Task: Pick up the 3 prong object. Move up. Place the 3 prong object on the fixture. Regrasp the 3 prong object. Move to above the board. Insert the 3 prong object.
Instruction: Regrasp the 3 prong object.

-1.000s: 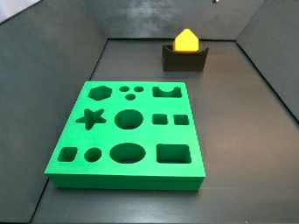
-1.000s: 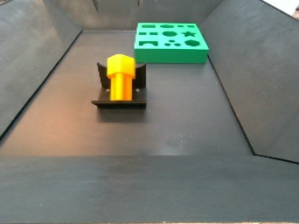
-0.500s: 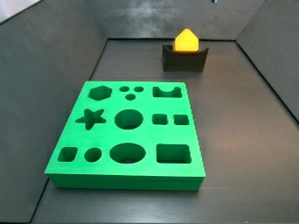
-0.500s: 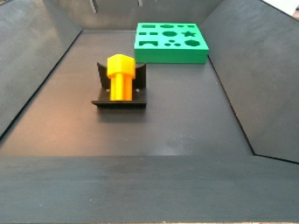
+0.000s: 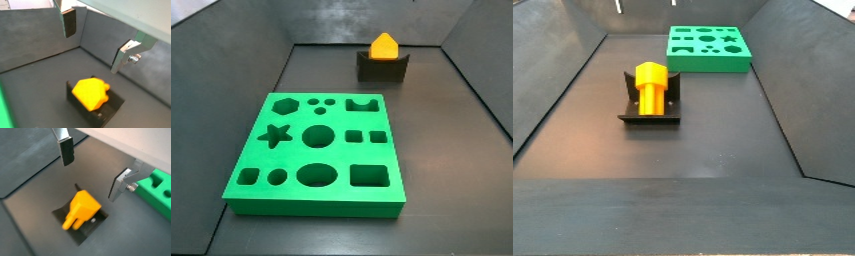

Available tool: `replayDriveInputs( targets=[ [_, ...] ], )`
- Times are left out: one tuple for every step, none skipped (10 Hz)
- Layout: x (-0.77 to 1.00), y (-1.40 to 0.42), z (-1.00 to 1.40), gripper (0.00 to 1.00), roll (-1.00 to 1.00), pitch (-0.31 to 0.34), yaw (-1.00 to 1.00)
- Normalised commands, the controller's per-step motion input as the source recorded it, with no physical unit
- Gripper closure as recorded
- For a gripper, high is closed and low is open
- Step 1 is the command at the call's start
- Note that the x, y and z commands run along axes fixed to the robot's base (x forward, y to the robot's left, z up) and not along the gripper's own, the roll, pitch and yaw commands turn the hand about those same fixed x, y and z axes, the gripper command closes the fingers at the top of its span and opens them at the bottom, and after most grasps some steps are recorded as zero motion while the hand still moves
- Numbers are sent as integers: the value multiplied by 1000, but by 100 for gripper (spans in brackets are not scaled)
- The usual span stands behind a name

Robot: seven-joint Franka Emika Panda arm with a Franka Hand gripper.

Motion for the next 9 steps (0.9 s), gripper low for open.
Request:
replayDriveInputs(
  targets=[
    [-16, -17, 13, 0, 1000, -28, 22],
    [2, -20, -5, 0, 1000, -23, 22],
    [16, -20, -5, 0, 1000, -14, 23],
    [26, -23, -9, 0, 1000, -4, 23],
    [35, -24, -11, 0, 1000, 3, 25],
    [54, -27, -11, 0, 1000, 37, 30],
    [69, -32, -11, 0, 1000, 64, 38],
    [78, -34, -9, 0, 874, 93, 49],
    [82, -37, -10, 0, 739, 105, 56]
  ],
)
